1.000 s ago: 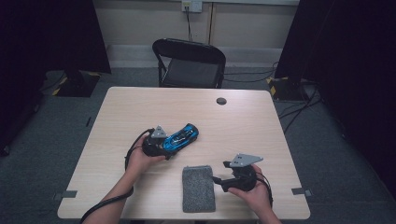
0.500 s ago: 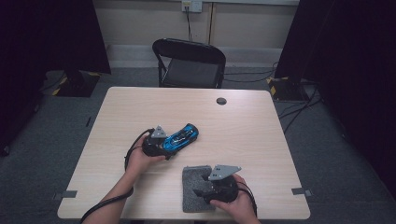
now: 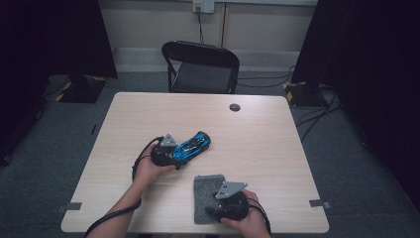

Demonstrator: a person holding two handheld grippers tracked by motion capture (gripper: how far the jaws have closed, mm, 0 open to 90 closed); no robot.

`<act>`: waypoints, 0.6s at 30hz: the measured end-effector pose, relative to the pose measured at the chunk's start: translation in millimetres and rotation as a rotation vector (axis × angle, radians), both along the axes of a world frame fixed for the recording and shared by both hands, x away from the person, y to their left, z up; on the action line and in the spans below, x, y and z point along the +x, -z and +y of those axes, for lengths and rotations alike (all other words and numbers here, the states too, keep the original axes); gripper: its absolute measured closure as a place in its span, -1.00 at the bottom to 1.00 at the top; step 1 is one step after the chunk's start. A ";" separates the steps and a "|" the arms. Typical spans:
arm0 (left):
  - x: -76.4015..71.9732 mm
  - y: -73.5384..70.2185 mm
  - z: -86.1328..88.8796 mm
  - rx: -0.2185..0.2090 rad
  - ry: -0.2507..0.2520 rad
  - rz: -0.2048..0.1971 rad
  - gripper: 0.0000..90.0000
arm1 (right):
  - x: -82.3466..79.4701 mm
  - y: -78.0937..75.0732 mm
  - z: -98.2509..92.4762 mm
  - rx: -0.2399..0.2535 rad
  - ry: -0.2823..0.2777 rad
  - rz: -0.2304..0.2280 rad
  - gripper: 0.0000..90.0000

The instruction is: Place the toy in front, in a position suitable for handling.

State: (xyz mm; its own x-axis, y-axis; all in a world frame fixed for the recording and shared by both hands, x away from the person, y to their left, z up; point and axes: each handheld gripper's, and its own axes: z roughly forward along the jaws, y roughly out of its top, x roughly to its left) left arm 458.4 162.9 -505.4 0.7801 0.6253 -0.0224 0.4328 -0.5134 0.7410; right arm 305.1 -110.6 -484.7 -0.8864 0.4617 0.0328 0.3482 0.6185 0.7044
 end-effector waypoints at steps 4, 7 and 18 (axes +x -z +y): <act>0.0 0.1 -0.1 -0.001 -0.001 -0.001 -0.44 | 14.5 0.1 -5.5 -0.019 0.004 -0.040 -0.04; 0.0 0.1 -0.1 0.000 -0.001 0.000 -0.44 | 27.5 0.2 -13.0 -0.021 0.029 -0.049 -0.05; -0.1 0.2 -0.3 -0.003 -0.003 -0.002 -0.44 | 37.6 -6.1 -44.1 -0.034 0.246 -0.077 -0.08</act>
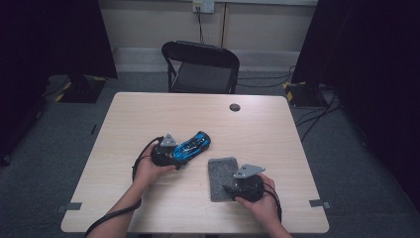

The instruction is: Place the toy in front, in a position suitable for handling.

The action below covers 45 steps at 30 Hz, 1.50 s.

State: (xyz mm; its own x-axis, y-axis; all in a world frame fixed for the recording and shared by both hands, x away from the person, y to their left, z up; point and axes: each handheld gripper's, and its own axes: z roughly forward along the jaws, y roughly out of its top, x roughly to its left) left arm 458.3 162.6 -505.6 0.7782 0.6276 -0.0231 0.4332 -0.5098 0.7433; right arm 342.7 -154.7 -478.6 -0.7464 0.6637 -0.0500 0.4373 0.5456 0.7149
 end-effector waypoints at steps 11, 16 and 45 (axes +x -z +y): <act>-0.2 -0.1 -0.2 0.002 -0.002 0.000 -0.45 | -8.7 11.7 8.6 0.036 0.034 0.024 -0.16; -0.2 -0.1 -0.2 0.002 -0.002 0.000 -0.44 | -7.2 15.1 6.8 0.052 0.035 0.033 -0.09; 0.7 0.0 -0.2 0.004 0.006 0.000 -0.44 | 5.3 14.8 5.5 0.069 0.043 0.059 0.52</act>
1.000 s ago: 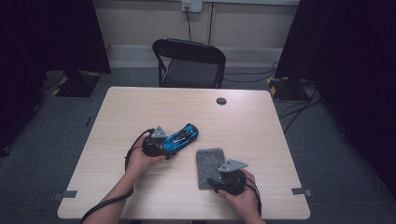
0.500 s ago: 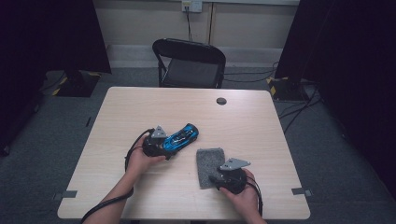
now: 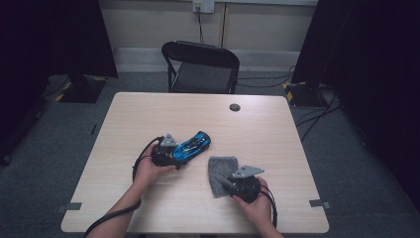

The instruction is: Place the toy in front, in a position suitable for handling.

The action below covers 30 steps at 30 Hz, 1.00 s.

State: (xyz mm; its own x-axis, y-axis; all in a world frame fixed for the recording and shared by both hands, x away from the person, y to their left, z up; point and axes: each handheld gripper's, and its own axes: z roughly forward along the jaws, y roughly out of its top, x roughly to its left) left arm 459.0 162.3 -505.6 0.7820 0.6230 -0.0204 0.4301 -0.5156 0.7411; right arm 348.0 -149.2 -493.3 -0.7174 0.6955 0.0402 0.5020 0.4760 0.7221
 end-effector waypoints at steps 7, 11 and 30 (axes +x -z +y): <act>0.0 0.0 0.0 0.000 0.000 0.000 -0.44 | 5.9 -3.2 0.9 -0.003 -0.010 0.040 0.64; 0.1 0.0 0.0 0.000 0.000 0.000 -0.45 | 7.9 -3.3 -1.1 0.011 -0.018 0.051 0.65; 0.1 0.0 0.0 0.000 0.000 0.000 -0.44 | 5.2 -3.4 0.6 0.013 -0.010 0.034 0.64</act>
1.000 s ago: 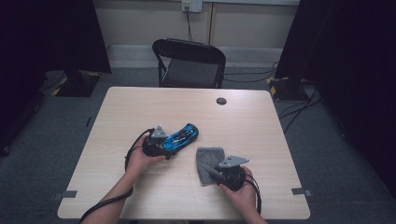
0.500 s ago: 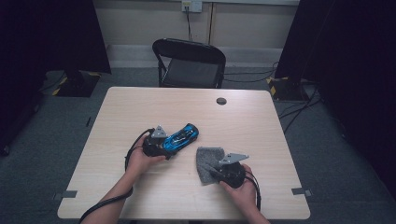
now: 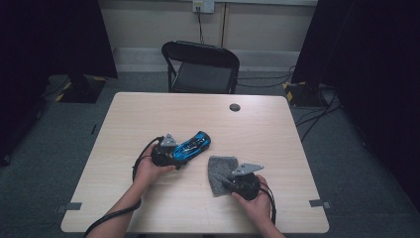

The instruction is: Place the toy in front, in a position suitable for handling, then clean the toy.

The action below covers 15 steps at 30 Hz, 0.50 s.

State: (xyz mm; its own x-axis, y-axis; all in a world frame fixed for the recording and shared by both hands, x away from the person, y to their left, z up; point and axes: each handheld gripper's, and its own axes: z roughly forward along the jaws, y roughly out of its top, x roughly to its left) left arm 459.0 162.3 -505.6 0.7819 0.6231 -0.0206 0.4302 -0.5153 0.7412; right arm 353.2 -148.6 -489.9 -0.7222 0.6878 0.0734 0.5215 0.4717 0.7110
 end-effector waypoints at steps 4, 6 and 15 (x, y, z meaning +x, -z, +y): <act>-0.1 0.0 -0.1 -0.001 -0.001 0.001 -0.44 | -1.9 -3.2 0.4 0.002 -0.018 0.008 0.65; 0.0 0.0 0.0 0.000 0.000 0.000 -0.45 | -3.7 -5.5 2.4 -0.005 -0.031 0.001 0.65; 0.0 0.0 0.1 0.001 0.000 0.000 -0.44 | -1.4 -23.7 1.6 0.034 -0.053 -0.014 0.69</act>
State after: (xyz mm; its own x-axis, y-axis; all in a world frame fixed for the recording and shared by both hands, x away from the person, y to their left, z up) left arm 459.1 162.4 -505.6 0.7820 0.6229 -0.0202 0.4300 -0.5158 0.7410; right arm 351.8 -147.0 -466.2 -0.7587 0.6457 0.0862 0.4866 0.4738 0.7340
